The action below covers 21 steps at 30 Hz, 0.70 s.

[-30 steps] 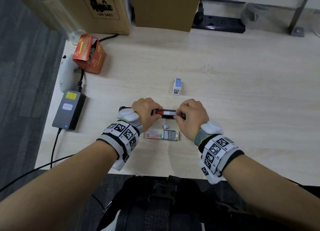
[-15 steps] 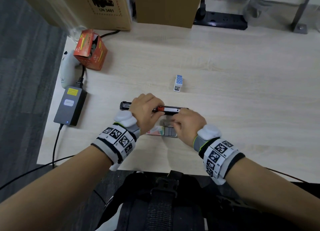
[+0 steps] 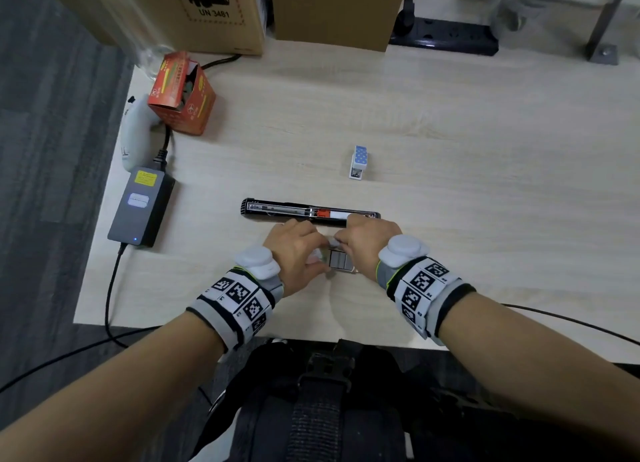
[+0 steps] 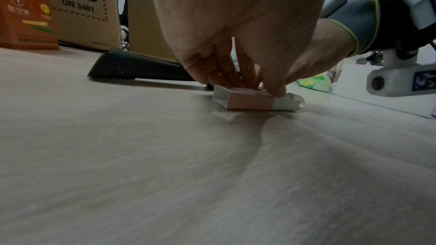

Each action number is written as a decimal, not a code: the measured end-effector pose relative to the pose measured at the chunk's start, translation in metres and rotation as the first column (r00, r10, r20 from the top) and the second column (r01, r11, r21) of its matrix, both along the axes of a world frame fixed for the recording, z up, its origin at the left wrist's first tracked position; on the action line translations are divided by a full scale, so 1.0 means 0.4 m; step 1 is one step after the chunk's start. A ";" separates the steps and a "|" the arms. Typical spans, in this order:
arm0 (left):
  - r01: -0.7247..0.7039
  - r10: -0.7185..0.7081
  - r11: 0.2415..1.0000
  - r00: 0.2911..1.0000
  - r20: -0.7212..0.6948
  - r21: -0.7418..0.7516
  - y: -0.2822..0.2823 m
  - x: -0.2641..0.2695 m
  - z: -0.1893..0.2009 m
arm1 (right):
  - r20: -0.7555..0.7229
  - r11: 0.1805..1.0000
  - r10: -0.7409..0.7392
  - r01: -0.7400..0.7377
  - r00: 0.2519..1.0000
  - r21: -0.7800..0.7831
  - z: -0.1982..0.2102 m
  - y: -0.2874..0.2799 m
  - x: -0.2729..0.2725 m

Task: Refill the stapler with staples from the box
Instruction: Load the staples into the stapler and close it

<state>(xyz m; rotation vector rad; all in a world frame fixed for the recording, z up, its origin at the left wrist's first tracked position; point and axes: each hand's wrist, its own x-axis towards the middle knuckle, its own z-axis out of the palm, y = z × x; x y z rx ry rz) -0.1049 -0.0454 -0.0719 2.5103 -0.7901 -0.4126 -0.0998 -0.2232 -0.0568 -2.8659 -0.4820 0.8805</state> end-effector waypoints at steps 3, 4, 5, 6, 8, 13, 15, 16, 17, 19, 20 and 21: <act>-0.016 0.016 1.000 1.000 0.010 -0.007 0.003 0.002 -0.007 | -0.010 0.999 0.029 -0.029 1.000 -0.017 0.001 0.001 0.006; -0.029 0.029 0.999 1.000 0.009 -0.020 0.003 0.001 -0.009 | -0.007 0.999 0.031 -0.031 0.999 -0.016 0.004 0.001 0.007; -0.048 0.048 0.998 0.999 0.002 -0.040 0.003 0.001 -0.010 | -0.004 1.000 0.024 -0.024 1.000 -0.006 0.007 -0.001 0.008; -0.077 0.076 0.995 0.997 -0.013 -0.066 0.002 0.002 -0.009 | 0.000 1.000 0.010 -0.010 1.000 0.010 0.011 -0.004 0.008; -0.145 0.140 0.982 0.989 -0.054 -0.117 -0.004 0.009 -0.002 | 0.010 0.999 -0.037 0.037 0.999 0.039 0.020 -0.015 0.005; -0.172 0.169 0.985 0.981 -0.100 -0.017 -0.034 0.046 0.021 | 0.003 0.996 -0.070 0.070 0.998 0.051 0.022 -0.025 -0.006; -0.123 0.131 0.990 0.985 -0.117 0.067 -0.050 0.054 0.033 | 0.001 0.995 -0.075 0.074 0.997 0.070 0.015 -0.019 -0.004; -0.107 0.119 0.989 0.985 -0.127 0.099 -0.055 0.055 0.038 | 0.000 0.993 -0.080 0.079 0.997 0.082 0.009 -0.013 -0.002; -0.102 0.117 0.988 0.984 -0.133 0.115 -0.059 0.056 0.041 | 0.006 0.993 -0.084 0.083 0.996 0.087 0.006 -0.009 0.000; -0.120 0.136 0.986 0.980 -0.143 0.113 -0.062 0.055 0.041 | 0.023 0.992 -0.091 0.089 0.996 0.085 -0.001 -0.002 0.003; -0.131 0.146 0.986 0.978 -0.148 0.107 -0.061 0.055 0.039 | 0.025 0.992 -0.095 0.093 0.995 0.080 -0.006 0.000 0.003; -0.140 0.155 0.985 0.975 -0.156 0.101 -0.061 0.053 0.036 | 0.018 0.993 -0.094 0.093 0.995 0.073 -0.007 0.002 0.004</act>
